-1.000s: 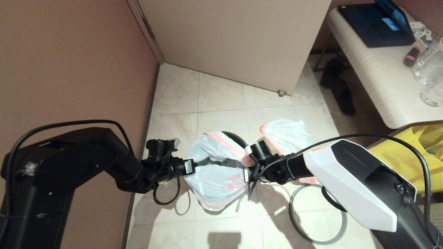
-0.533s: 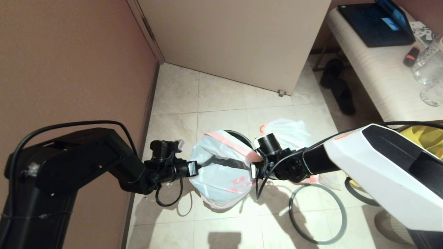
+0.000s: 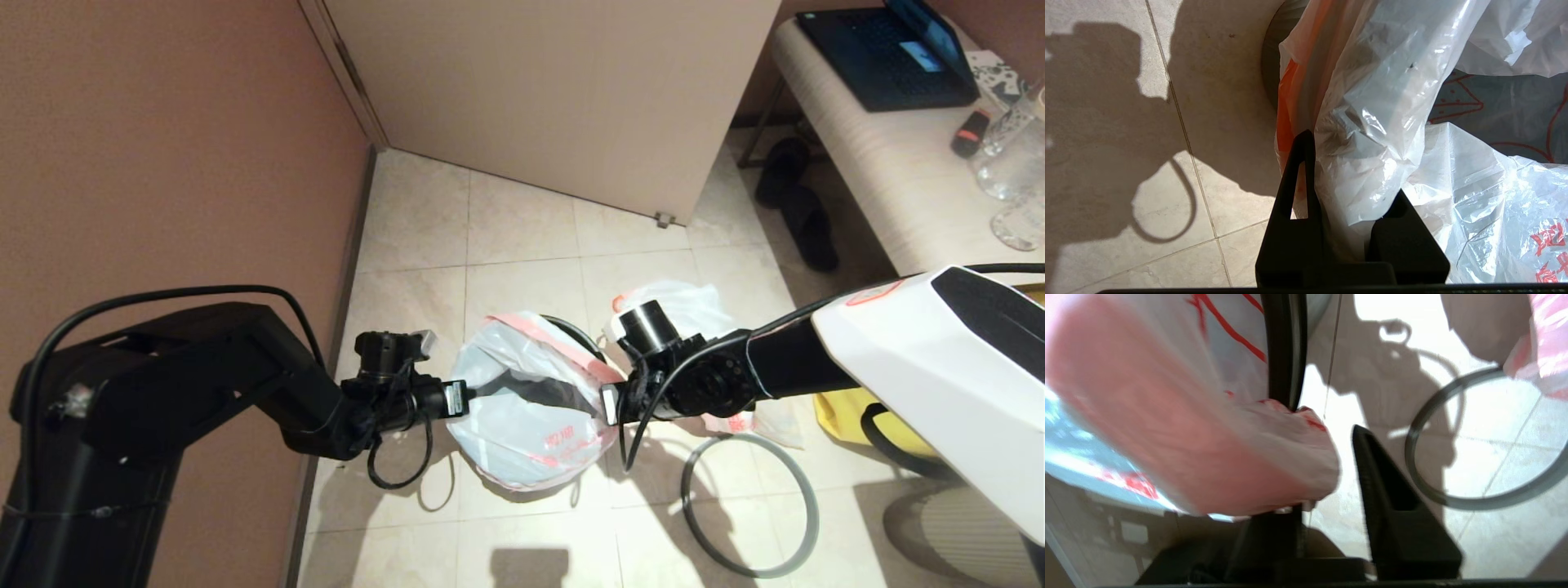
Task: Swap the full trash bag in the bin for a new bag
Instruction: Put the new garbage bag on the trash can
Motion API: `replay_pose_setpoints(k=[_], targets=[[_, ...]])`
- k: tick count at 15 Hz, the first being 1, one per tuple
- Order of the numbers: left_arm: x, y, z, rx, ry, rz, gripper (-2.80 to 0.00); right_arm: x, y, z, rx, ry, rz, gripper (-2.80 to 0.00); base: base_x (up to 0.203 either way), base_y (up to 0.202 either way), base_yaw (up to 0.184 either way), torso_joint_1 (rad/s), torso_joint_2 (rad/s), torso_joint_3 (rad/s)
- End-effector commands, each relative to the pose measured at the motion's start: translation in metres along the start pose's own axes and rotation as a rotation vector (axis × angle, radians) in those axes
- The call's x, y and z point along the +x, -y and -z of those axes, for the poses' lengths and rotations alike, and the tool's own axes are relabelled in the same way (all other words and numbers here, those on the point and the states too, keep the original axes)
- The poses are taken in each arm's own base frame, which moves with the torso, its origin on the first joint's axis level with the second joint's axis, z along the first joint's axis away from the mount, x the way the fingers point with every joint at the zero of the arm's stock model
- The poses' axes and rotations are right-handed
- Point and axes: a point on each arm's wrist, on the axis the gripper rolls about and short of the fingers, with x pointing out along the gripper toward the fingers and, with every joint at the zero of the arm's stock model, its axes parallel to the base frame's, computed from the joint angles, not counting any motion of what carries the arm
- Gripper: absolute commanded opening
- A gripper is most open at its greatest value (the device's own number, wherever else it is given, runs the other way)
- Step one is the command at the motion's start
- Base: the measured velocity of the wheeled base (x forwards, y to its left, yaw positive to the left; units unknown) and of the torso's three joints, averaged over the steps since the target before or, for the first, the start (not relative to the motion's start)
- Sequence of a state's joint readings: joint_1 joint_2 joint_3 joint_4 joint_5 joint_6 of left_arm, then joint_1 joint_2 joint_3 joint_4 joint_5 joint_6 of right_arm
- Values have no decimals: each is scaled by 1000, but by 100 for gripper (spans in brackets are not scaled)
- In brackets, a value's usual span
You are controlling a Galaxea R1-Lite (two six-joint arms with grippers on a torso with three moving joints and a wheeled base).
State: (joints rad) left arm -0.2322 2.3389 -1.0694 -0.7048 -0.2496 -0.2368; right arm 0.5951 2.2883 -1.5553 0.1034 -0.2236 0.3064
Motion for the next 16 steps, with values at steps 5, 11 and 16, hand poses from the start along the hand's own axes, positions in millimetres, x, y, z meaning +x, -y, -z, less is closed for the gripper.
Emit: replay_pose_setpoints(k=[5,11,16], targets=[[1,0,-1,-1,6,1,-280,-47,5,11,-44,-250,-46,0,0,0,0,0,0,0],[-7,16,-12,25,37,27,-280,-82,6,-3,-4,-210,-129,0,0,0,0,0,0,0],[-4,19,-6,51,28,-3,-280,-88,-9,13,-10,-275,-136,-280,0,0,0,0,0,0]])
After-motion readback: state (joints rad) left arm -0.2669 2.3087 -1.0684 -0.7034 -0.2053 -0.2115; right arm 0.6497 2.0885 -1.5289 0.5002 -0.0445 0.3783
